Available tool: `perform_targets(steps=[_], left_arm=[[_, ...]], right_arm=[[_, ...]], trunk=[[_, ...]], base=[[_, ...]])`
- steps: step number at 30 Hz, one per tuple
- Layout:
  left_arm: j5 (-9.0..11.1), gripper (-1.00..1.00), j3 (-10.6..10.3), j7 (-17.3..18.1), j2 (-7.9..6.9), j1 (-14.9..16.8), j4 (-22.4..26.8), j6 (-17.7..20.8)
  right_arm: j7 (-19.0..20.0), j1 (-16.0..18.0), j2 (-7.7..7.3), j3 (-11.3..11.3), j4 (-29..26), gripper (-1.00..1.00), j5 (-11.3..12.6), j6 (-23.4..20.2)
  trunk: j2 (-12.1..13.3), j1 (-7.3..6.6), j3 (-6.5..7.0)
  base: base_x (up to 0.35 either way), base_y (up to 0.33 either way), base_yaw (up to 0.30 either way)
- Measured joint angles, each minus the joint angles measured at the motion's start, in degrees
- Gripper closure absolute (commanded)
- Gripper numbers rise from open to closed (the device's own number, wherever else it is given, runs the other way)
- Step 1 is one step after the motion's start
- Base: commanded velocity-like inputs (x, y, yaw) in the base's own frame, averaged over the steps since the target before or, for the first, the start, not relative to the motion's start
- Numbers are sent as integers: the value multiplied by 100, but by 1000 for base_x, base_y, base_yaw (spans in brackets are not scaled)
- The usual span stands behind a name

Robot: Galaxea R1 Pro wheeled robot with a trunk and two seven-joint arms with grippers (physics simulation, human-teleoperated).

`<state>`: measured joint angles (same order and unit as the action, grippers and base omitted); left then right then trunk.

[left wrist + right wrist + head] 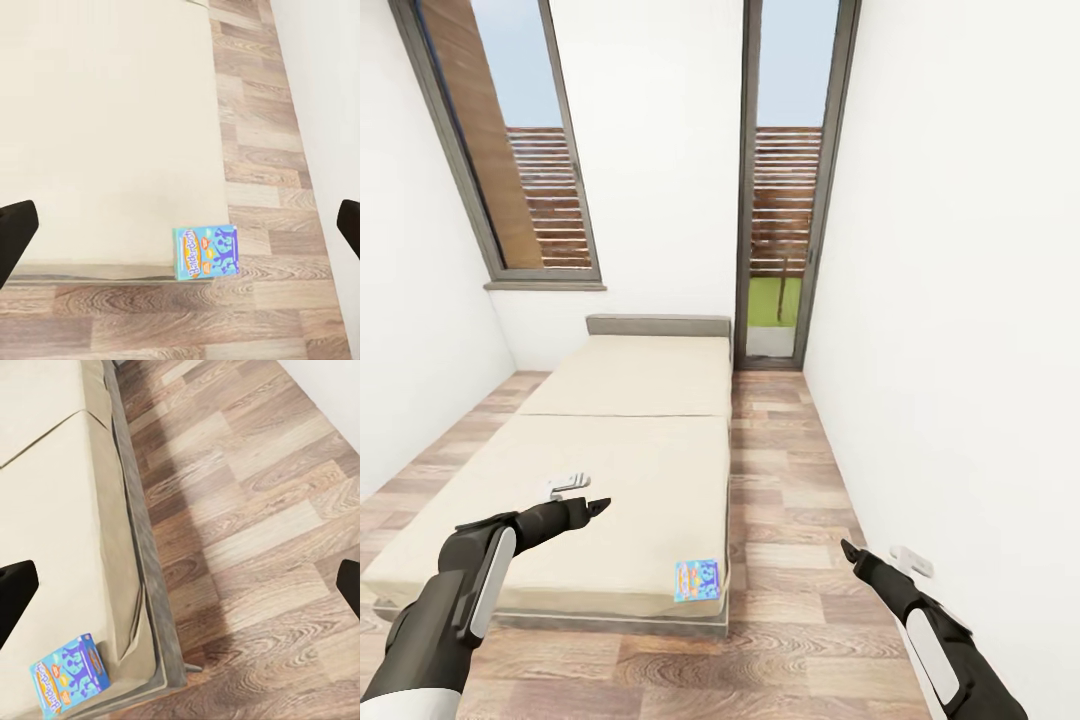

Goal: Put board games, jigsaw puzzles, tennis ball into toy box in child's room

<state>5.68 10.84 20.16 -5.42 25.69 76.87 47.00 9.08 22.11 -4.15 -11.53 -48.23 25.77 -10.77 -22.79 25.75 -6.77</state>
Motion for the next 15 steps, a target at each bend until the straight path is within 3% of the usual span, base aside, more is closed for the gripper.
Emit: perform_targets(steps=[15], left_arm=[[-1, -100, 0, -3, 6, 0, -1, -1]], right_arm=[[0, 0, 0, 0, 4, -100, 0, 6]], trunk=[[0, -1, 1]], base=[[17, -15, 9]])
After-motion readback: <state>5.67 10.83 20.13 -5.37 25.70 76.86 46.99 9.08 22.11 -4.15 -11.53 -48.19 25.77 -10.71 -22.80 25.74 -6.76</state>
